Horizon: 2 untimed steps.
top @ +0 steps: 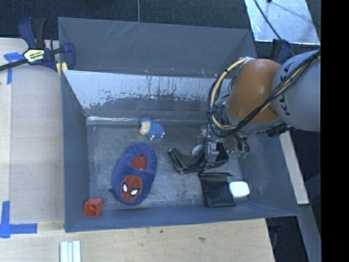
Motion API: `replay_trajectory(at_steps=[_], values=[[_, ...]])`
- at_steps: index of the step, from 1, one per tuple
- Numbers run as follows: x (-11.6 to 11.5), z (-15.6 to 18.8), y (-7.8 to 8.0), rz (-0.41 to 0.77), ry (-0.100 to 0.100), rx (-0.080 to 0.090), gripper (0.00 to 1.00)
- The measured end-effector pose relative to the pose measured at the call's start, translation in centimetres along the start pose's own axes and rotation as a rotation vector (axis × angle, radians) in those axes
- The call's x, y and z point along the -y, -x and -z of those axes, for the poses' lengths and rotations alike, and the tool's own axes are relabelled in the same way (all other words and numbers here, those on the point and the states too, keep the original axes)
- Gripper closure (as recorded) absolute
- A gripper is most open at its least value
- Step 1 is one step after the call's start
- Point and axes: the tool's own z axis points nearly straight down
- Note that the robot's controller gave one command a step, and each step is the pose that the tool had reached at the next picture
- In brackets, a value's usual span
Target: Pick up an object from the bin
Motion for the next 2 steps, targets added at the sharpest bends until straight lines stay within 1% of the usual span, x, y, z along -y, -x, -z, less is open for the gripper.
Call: replay_trajectory(at_steps=[1, 2], values=[[0.4, -0.1, 0.5, 0.000, 0.004, -0.013, 1.00], [1.5, 9.2, 2.8, -0.014, 0.003, -0.005, 1.00]])
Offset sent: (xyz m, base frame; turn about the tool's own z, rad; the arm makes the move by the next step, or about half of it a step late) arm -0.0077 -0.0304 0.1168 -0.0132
